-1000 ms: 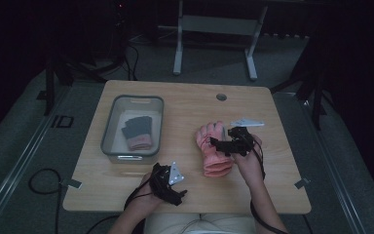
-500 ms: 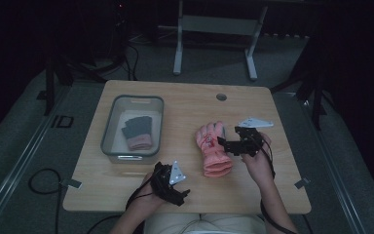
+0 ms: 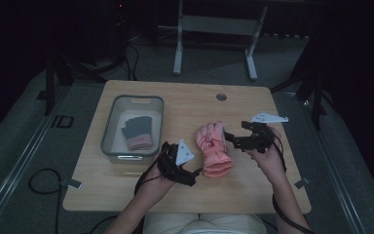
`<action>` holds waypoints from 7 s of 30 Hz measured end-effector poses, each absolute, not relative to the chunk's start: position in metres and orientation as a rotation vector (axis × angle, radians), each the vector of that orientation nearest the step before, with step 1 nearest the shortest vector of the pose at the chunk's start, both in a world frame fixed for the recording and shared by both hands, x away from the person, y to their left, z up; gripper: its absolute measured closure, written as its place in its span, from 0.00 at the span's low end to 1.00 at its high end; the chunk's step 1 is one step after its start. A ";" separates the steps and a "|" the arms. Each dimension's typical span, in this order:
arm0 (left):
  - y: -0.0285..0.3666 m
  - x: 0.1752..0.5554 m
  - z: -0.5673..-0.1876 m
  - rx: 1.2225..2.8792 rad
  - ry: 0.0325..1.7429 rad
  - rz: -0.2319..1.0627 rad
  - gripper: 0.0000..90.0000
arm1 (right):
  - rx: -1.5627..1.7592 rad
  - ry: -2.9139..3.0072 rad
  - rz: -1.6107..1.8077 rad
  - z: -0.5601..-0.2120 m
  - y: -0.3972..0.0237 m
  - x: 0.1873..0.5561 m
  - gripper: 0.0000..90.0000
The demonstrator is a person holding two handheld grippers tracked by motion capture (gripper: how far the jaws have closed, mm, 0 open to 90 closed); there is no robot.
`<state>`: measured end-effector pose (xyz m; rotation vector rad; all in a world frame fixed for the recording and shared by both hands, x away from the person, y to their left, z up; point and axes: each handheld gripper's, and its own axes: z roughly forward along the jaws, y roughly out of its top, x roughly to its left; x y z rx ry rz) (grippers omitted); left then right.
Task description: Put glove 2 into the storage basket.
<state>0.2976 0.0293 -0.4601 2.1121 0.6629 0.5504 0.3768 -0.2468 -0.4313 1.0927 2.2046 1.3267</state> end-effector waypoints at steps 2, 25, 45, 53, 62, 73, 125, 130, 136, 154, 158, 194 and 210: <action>0.026 0.309 -0.450 2.080 0.681 0.521 0.06 | 1.092 2.195 1.317 -0.430 -0.247 0.380 0.12; -0.001 0.402 -0.486 2.121 1.023 0.244 0.16 | 1.210 2.385 1.043 -0.484 -0.210 0.415 0.50; 0.001 0.439 -0.549 2.025 1.120 -0.297 0.62 | 1.354 2.494 1.035 -0.522 -0.224 0.423 0.64; -0.009 0.431 -0.528 2.082 1.091 -0.210 0.86 | 1.380 2.448 1.111 -0.519 -0.230 0.417 0.72; -0.014 0.422 -0.494 2.127 1.033 -0.094 0.87 | 1.381 2.391 1.185 -0.497 -0.234 0.407 0.75; 0.008 0.421 -0.452 2.112 1.025 -0.024 0.87 | 1.326 2.339 1.272 -0.458 -0.217 0.407 0.75; 0.227 0.408 -0.379 2.050 1.316 0.227 0.87 | 1.020 2.521 1.394 -0.397 0.013 0.449 0.76; 0.240 0.417 -0.385 2.020 1.357 0.234 0.87 | 0.986 2.551 1.376 -0.399 0.032 0.463 0.76; 0.240 0.426 -0.404 2.004 1.386 0.213 0.87 | 0.994 2.573 1.347 -0.414 0.037 0.476 0.76; 0.239 0.430 -0.467 1.993 1.469 0.098 0.87 | 1.105 2.666 1.229 -0.474 0.040 0.482 0.75; 0.239 0.433 -0.473 2.016 1.475 0.085 0.86 | 1.120 2.688 1.200 -0.480 0.041 0.484 0.74; 0.239 0.435 -0.453 1.961 1.518 0.290 0.49 | 1.141 2.650 1.242 -0.465 0.032 0.500 0.47; 0.213 0.412 -0.427 1.924 1.342 0.294 0.06 | 0.995 2.622 1.360 -0.439 -0.007 0.484 0.21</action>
